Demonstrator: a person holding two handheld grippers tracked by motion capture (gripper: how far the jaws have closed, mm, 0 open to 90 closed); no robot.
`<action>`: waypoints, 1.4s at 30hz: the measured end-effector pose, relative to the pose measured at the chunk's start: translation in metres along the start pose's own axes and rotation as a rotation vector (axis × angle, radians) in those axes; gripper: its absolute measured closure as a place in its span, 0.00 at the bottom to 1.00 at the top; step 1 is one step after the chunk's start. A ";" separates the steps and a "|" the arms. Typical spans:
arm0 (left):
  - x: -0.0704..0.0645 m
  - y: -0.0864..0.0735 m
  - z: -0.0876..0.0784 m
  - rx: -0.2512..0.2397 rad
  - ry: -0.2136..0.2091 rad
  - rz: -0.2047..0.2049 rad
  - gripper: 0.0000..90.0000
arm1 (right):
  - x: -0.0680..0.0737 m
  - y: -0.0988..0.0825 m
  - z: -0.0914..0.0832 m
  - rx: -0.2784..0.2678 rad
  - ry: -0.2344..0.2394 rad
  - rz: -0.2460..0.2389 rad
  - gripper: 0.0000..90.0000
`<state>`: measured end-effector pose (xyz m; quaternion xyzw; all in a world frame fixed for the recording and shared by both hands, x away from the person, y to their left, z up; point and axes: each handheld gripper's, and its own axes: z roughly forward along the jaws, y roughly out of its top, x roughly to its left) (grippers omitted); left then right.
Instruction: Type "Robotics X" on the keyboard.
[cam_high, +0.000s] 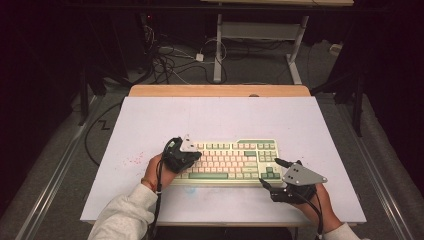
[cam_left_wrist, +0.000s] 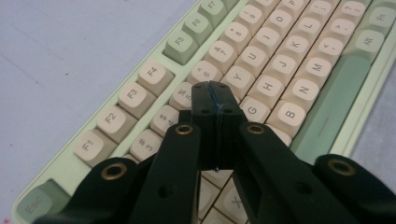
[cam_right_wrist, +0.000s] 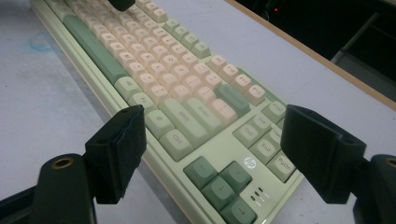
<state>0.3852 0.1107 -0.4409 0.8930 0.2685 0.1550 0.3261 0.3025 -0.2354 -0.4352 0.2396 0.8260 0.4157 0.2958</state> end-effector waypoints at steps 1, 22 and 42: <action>0.000 0.001 0.001 0.000 -0.001 0.000 0.97 | 0.000 0.000 0.000 0.002 -0.001 0.000 0.26; -0.005 0.009 0.017 0.041 -0.027 0.028 0.97 | 0.000 -0.001 0.001 0.014 0.000 -0.004 0.26; -0.004 0.003 -0.022 -0.169 0.076 0.054 0.78 | -0.001 0.000 -0.001 0.007 -0.006 -0.003 0.26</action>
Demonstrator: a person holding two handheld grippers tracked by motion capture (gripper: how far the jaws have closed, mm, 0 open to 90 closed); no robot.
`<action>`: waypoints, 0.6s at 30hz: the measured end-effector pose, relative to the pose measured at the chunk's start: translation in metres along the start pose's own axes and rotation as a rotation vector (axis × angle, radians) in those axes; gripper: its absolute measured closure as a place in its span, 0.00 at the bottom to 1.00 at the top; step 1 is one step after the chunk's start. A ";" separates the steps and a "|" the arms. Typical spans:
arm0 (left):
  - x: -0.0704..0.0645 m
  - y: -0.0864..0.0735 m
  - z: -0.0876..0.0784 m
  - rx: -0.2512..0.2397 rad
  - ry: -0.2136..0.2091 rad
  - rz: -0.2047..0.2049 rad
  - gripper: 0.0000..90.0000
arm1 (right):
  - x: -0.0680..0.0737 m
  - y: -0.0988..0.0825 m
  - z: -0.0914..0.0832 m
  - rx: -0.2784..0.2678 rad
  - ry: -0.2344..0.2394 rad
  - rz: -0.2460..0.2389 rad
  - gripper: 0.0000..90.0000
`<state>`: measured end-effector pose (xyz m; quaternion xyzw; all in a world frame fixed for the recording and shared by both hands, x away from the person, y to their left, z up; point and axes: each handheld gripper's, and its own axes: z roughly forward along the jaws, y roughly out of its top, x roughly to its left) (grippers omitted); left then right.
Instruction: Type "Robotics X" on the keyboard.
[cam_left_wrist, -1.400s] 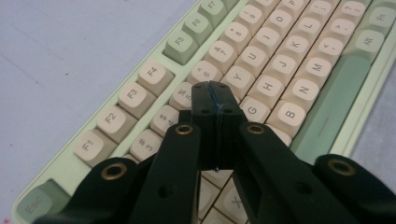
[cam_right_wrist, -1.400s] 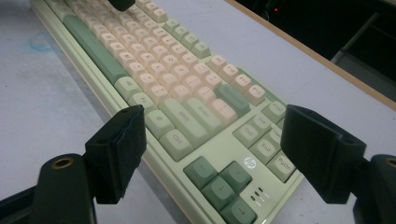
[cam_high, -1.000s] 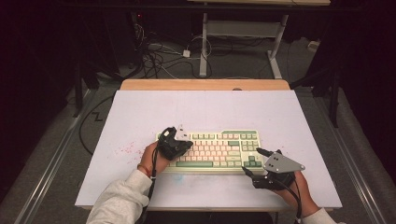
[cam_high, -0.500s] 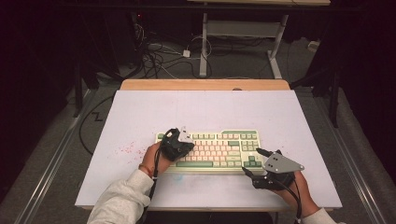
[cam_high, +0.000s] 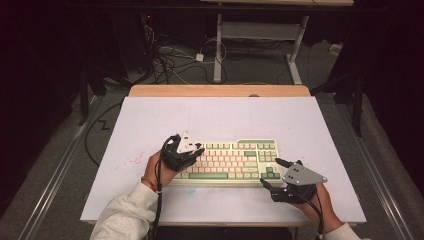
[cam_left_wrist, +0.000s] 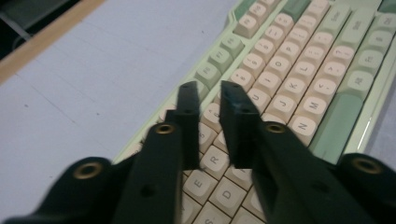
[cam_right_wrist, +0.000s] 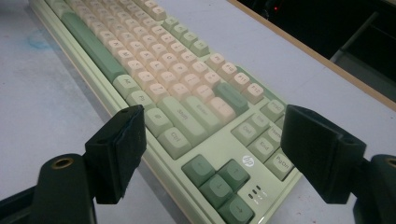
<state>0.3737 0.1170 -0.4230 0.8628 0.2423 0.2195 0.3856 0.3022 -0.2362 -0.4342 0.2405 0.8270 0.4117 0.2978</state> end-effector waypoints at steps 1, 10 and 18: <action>0.000 0.000 -0.002 -0.008 0.010 0.006 0.72 | 0.000 0.000 0.000 -0.002 -0.001 0.003 0.26; -0.009 -0.003 -0.009 -0.051 0.037 0.058 0.26 | -0.002 -0.001 -0.001 0.002 -0.001 0.013 0.30; -0.011 -0.016 -0.027 -0.077 0.077 0.072 0.17 | -0.004 -0.001 -0.005 -0.012 0.055 0.026 0.69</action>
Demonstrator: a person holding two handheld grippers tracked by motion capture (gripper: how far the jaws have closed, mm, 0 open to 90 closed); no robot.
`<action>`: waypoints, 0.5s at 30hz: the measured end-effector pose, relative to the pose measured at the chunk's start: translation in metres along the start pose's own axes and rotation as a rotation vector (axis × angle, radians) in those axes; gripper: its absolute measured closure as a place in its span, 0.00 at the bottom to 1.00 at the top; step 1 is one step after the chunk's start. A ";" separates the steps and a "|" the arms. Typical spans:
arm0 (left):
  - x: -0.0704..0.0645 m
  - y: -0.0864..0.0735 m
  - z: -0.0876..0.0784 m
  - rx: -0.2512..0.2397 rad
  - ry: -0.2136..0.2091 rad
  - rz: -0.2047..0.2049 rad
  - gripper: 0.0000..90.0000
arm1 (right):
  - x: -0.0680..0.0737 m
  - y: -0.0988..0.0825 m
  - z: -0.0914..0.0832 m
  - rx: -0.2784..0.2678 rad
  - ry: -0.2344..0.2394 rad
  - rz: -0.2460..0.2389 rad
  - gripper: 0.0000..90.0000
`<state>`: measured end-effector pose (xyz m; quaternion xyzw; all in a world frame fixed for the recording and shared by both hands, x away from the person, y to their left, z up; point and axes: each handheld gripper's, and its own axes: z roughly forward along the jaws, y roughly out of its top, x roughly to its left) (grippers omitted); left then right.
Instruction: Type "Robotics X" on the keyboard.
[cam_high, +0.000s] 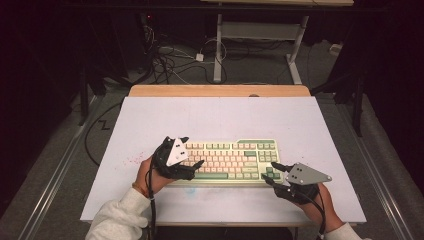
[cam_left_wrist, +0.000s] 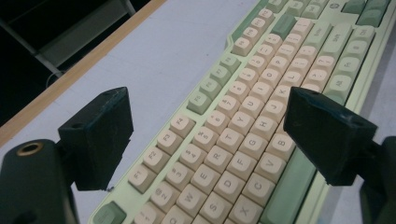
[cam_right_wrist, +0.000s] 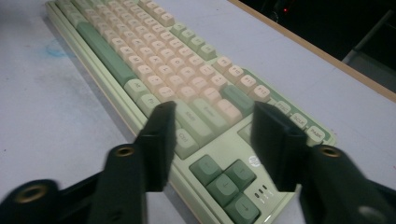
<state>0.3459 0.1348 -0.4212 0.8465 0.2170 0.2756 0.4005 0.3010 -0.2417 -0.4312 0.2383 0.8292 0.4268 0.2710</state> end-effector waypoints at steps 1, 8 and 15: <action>-0.001 -0.003 -0.002 0.001 0.000 -0.001 0.17 | 0.000 0.000 0.000 0.001 0.012 -0.007 0.74; -0.004 -0.024 -0.018 0.003 0.017 0.013 0.17 | 0.003 0.000 0.003 0.026 0.062 -0.043 1.00; -0.007 -0.041 -0.031 -0.002 0.061 -0.013 0.17 | 0.005 0.001 0.009 0.042 0.078 -0.042 1.00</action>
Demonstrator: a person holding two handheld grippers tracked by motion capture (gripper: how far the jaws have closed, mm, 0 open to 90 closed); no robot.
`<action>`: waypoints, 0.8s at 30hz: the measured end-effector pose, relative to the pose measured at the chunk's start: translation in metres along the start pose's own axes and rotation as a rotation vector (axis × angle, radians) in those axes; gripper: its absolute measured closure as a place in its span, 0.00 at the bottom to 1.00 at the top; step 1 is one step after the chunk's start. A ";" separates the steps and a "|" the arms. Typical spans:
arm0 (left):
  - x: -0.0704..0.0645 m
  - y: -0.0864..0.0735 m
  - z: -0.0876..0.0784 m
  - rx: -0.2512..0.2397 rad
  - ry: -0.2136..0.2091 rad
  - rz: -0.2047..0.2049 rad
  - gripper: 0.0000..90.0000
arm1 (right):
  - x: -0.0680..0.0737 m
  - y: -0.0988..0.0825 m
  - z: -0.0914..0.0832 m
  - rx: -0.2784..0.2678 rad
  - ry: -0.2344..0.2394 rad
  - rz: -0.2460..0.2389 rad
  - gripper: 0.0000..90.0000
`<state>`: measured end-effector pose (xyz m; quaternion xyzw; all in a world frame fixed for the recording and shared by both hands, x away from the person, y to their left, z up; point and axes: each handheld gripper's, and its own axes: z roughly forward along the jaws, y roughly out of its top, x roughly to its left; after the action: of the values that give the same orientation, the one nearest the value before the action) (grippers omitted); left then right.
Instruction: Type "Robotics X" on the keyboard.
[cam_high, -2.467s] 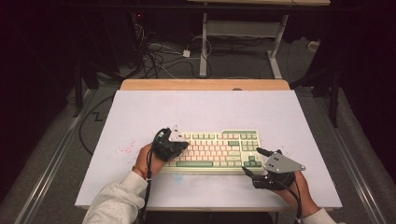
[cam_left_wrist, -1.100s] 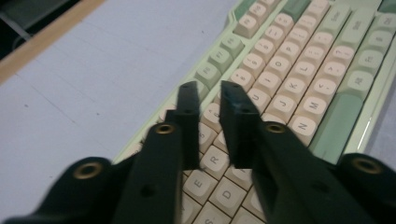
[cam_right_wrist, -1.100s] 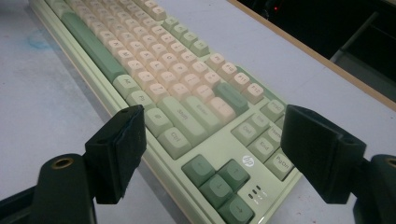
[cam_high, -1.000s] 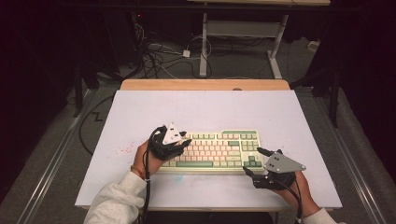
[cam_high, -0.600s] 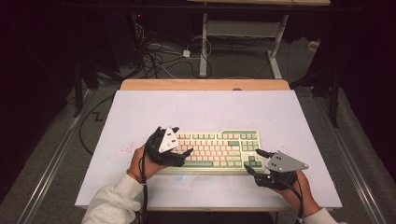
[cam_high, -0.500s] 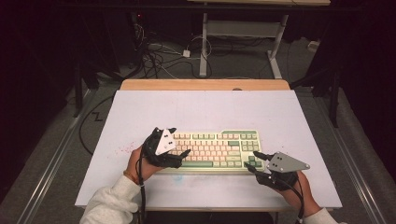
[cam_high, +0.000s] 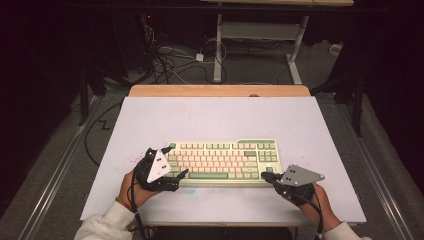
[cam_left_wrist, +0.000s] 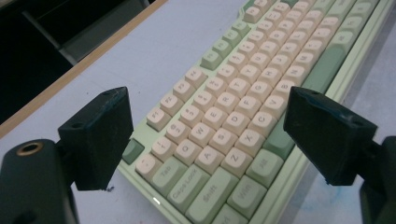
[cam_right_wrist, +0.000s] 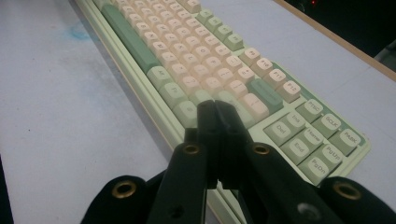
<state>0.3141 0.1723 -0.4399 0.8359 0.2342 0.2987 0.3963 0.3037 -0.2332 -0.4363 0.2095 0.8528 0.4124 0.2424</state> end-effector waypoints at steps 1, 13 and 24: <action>-0.001 -0.002 -0.002 -0.005 0.009 0.004 0.17 | 0.000 0.001 0.001 0.000 0.001 -0.004 1.00; -0.007 -0.023 -0.018 0.005 0.049 -0.013 0.17 | 0.002 0.016 0.022 0.015 0.015 0.005 1.00; -0.002 -0.039 -0.024 0.039 0.055 -0.052 0.17 | 0.003 0.029 0.040 0.023 0.024 -0.011 1.00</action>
<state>0.2899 0.2062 -0.4594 0.8286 0.2726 0.3065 0.3811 0.3301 -0.1906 -0.4351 0.2027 0.8614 0.4038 0.2319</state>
